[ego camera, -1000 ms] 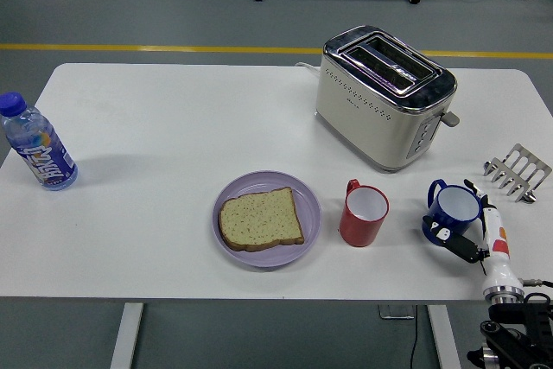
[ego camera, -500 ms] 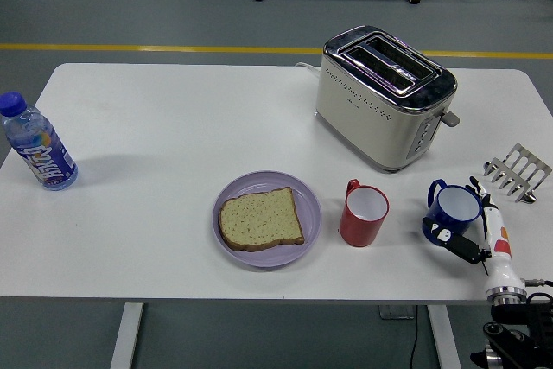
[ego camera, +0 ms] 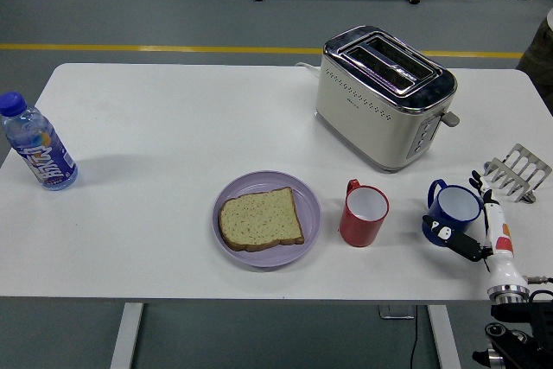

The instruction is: Pick up the cup,pour liquid into bread,place the cup on the desk

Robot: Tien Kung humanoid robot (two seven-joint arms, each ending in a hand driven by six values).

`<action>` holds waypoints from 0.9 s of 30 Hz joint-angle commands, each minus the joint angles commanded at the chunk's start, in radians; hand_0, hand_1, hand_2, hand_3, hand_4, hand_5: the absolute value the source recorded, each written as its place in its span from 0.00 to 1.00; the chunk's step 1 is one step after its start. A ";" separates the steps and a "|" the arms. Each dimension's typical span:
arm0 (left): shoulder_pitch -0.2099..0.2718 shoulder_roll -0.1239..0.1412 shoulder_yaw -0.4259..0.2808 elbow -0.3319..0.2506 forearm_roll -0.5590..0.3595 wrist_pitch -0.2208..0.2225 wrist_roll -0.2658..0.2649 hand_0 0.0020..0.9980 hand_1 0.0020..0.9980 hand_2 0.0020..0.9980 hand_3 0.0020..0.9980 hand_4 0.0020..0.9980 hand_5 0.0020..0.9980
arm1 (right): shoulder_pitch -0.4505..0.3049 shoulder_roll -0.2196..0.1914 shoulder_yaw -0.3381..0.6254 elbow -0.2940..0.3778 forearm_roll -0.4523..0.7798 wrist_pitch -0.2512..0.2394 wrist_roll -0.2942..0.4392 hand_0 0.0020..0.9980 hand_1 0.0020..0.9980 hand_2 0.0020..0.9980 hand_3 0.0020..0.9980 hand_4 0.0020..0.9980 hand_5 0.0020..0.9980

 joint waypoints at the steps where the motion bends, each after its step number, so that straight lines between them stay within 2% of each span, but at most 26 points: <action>1: 0.000 0.000 0.001 0.000 -0.001 0.000 0.000 0.68 0.68 0.70 0.54 0.25 1.00 | -0.001 -0.001 0.001 0.006 -0.003 -0.001 -0.001 0.96 0.83 0.95 1.00 1.00 0.12; 10: -0.004 0.000 0.006 0.000 -0.010 0.000 -0.004 0.68 0.68 0.70 0.54 0.25 1.00 | -0.009 -0.007 0.011 0.052 -0.022 -0.009 0.002 0.97 0.85 0.96 1.00 1.00 0.12; 17: -0.005 0.000 0.008 0.000 -0.013 -0.001 -0.005 0.68 0.68 0.70 0.54 0.25 1.00 | -0.023 -0.016 0.033 0.109 -0.096 -0.009 -0.035 0.97 0.85 0.96 1.00 1.00 0.11; 27: -0.006 0.000 0.009 0.001 -0.014 -0.001 -0.006 0.68 0.68 0.70 0.54 0.25 1.00 | -0.039 -0.020 0.060 0.160 -0.142 -0.009 -0.054 0.97 0.85 0.96 1.00 1.00 0.11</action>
